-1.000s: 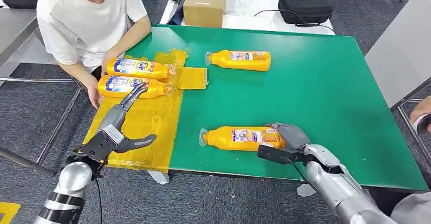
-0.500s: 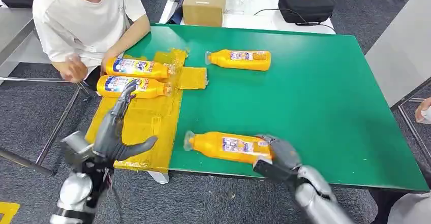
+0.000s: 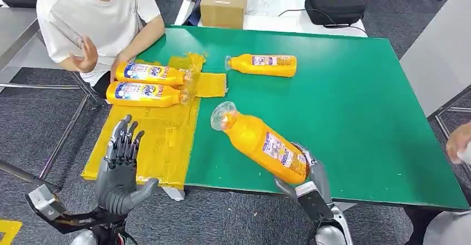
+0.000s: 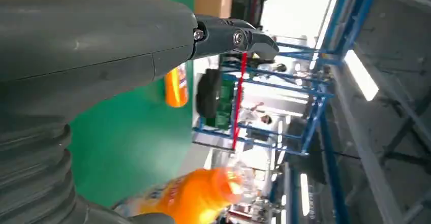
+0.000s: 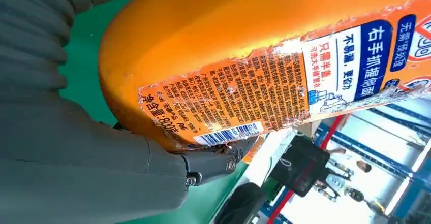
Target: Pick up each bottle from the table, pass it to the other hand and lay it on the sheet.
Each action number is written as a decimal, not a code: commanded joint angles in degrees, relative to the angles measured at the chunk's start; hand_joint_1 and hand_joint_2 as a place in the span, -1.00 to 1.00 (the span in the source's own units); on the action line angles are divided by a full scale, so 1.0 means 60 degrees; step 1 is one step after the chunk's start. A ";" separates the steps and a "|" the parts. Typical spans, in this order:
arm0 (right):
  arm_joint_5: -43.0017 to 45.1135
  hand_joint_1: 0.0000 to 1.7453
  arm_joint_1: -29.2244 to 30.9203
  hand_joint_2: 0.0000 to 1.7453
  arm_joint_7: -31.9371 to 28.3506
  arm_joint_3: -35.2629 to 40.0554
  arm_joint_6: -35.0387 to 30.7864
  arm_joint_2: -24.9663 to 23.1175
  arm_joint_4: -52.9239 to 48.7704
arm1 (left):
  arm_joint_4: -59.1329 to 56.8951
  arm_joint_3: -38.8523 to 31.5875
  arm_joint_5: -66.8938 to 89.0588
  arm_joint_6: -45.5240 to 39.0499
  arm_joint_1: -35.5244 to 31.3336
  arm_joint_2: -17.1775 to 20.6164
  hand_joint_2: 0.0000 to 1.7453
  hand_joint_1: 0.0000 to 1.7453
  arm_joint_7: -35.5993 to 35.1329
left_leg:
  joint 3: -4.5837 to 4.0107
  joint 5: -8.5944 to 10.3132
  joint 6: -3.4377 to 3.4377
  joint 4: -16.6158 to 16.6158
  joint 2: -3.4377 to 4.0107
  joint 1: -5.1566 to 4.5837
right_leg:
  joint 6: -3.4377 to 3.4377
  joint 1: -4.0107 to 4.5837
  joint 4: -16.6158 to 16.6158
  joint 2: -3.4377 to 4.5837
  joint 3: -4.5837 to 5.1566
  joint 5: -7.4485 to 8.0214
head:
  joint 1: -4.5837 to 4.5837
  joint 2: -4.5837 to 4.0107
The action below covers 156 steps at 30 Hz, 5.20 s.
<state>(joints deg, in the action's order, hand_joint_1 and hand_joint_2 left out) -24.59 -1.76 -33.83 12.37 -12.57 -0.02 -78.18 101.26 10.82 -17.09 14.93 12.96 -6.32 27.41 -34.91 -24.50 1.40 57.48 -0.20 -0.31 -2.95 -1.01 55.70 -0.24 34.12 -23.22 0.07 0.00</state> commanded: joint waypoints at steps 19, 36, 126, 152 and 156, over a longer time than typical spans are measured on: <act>-0.0398 1.00 0.3196 1.00 0.0342 0.2935 0.0922 -0.1556 0.2893 | -0.2217 0.1676 0.0704 0.0183 -0.0879 0.0247 1.00 -1.00 -0.0782 | 0.0069 -0.0017 -0.0020 -0.0006 0.0016 0.0016 | 0.0027 0.0014 -0.0002 0.0016 -0.0064 -0.0016 | 0.0000 0.0000; -0.0083 1.00 0.3062 1.00 0.0037 0.4482 0.1405 -0.2145 0.3723 | -0.2396 0.1277 0.0245 -0.0090 -0.1338 -0.0411 1.00 -1.00 -0.0401 | 0.0050 -0.0010 -0.0017 -0.0006 -0.0001 0.0019 | 0.0023 0.0016 -0.0003 -0.0001 -0.0050 -0.0015 | 0.0004 0.0000; -0.0472 -1.00 0.1101 -1.00 -0.0468 0.3681 -0.0879 -0.1322 0.1333 | -0.5417 -0.0248 1.0026 -0.4571 -0.5646 0.2317 1.00 1.00 -0.2638 | 0.0011 0.0015 -0.0016 -0.0001 -0.0037 0.0018 | 0.0019 0.0015 0.0008 -0.0038 -0.0010 -0.0006 | 0.0004 0.0000; -0.0011 -1.00 0.0909 -1.00 -0.0996 0.3629 0.0116 -0.1507 0.1161 | -0.9569 0.1626 1.2773 -0.3081 -0.8136 0.2636 1.00 1.00 -0.3430 | 0.0028 0.0008 -0.0022 0.0008 0.0002 0.0025 | 0.0043 0.0021 0.0016 -0.0006 -0.0018 0.0006 | 0.0004 0.0000; 0.0333 -1.00 0.1145 -1.00 -0.1028 0.3720 0.0552 -0.1649 0.1415 | -1.1584 0.1361 1.2611 -0.2891 -0.8998 0.2202 1.00 1.00 -0.3489 | 0.0012 0.0020 -0.0017 0.0004 -0.0006 0.0019 | 0.0037 0.0015 0.0012 -0.0014 -0.0003 0.0014 | 0.0004 0.0000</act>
<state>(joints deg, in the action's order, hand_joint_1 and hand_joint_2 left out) -24.63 2.80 -39.50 35.28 -11.87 -9.75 -71.54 50.38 17.55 59.50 -3.95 -31.38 9.01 6.97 -34.90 -24.38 1.35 57.49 -0.16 -0.23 -2.79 -0.96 55.77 -0.25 34.19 -23.10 0.09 0.00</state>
